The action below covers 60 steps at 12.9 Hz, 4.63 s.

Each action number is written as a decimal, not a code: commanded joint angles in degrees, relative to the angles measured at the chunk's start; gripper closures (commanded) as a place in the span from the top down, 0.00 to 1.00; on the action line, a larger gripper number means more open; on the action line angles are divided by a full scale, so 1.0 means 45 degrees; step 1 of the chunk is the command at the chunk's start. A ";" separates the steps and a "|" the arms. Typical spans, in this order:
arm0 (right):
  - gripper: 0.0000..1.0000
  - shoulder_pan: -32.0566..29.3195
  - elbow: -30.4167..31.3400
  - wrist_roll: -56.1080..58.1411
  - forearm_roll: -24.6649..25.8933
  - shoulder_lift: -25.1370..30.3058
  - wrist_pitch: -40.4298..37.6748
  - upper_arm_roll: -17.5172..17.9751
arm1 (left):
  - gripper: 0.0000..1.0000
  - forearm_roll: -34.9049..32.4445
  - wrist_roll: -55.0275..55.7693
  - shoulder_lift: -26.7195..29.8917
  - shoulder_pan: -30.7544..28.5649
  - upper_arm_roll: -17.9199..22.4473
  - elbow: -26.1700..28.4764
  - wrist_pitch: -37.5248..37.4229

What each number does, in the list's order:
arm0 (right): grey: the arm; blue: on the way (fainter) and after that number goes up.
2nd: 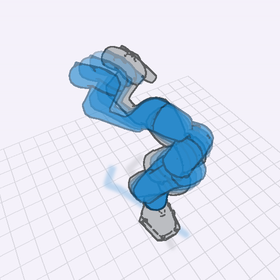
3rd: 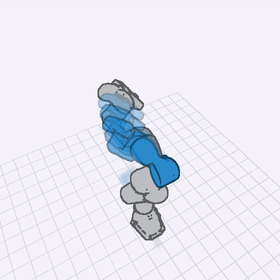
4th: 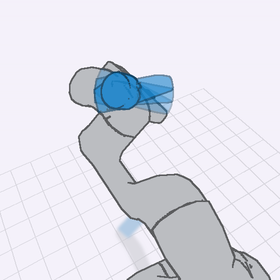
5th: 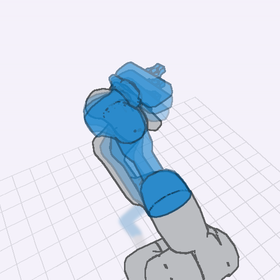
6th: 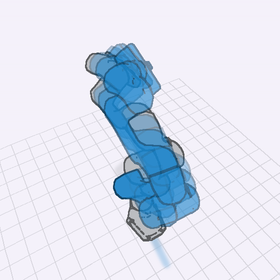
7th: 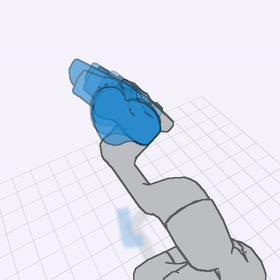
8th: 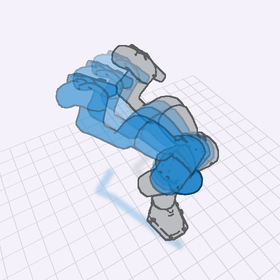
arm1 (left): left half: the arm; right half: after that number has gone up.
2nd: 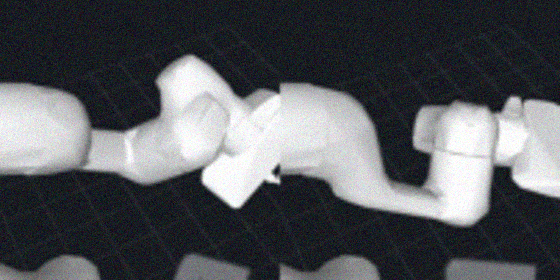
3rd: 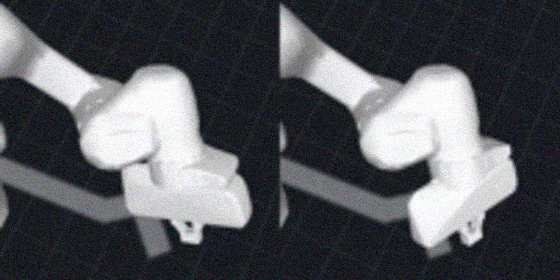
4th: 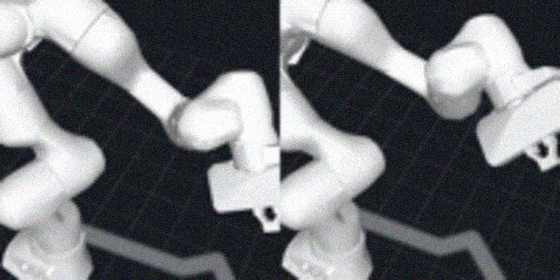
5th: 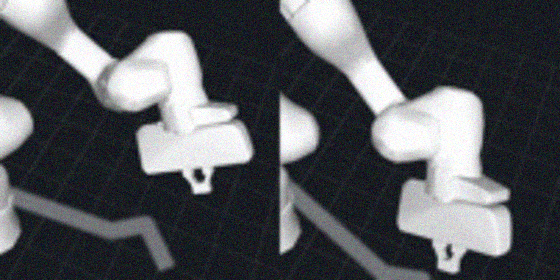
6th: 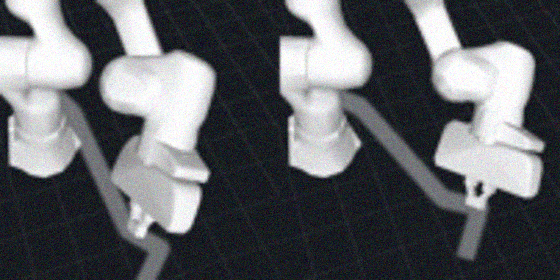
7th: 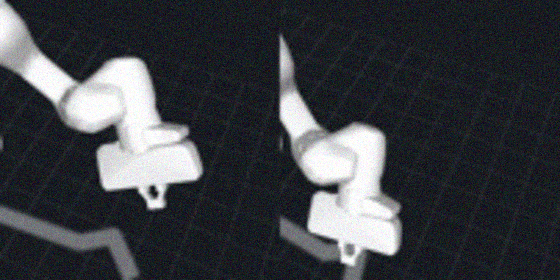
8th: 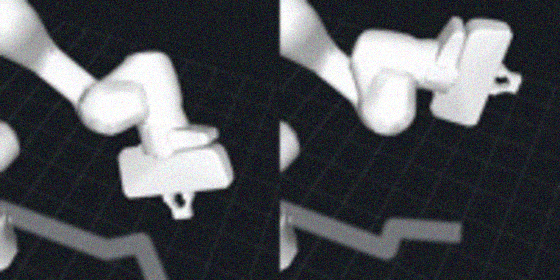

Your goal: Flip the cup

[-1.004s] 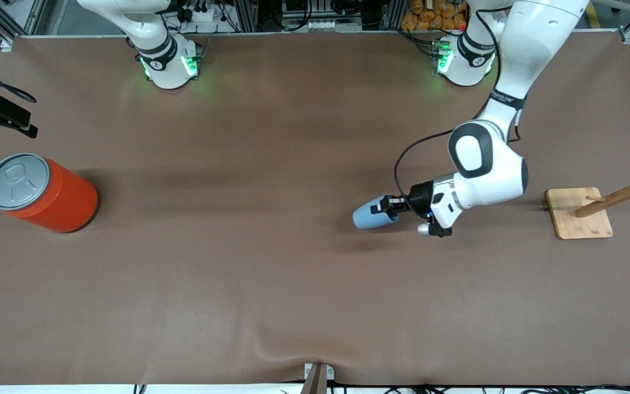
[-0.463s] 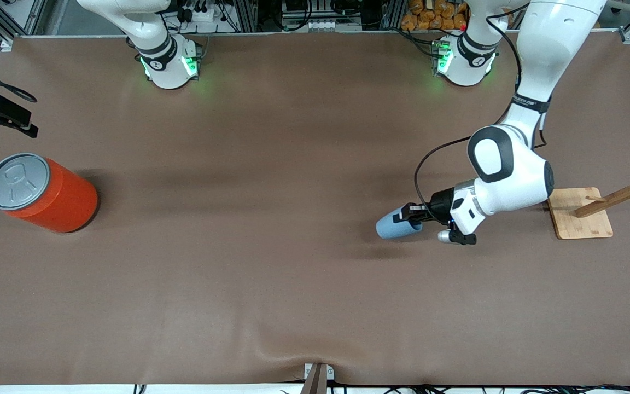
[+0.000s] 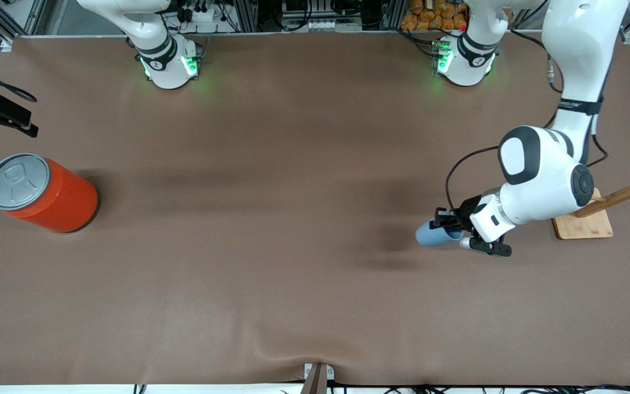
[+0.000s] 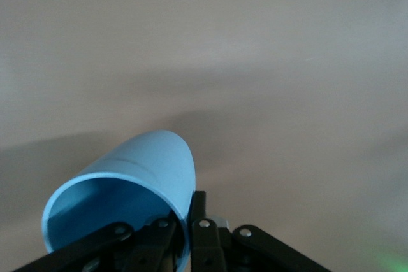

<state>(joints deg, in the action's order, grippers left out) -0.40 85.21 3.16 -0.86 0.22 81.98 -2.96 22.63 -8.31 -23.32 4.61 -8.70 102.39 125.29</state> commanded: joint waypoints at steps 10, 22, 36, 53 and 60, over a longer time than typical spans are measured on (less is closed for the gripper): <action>1.00 -0.0009 0.0068 0.0156 0.0054 0.0206 -0.0092 0.0034 | 0.00 -0.5811 0.2121 -0.0091 -0.0106 0.0000 0.0215 -0.2080; 1.00 0.0010 0.0049 0.0156 0.0054 0.0225 -0.0150 0.0034 | 0.06 -0.6924 0.2785 -0.1439 -0.0361 0.0039 0.0020 -0.0791; 1.00 0.0029 0.0049 0.0156 0.0054 0.0225 -0.0150 0.0034 | 1.00 -0.6807 0.2590 0.2715 -0.0399 -0.0156 -0.3397 -0.5376; 1.00 -0.0010 0.0029 0.0176 0.0053 0.0186 -0.0072 0.0034 | 1.00 -0.4970 0.3606 0.7234 -0.1435 -0.0001 -0.1854 -0.8798; 1.00 -0.0068 0.0029 0.0176 0.0034 0.0167 -0.0092 0.0014 | 1.00 -0.5029 0.3605 0.7096 -0.1669 0.0137 -0.2265 -0.9130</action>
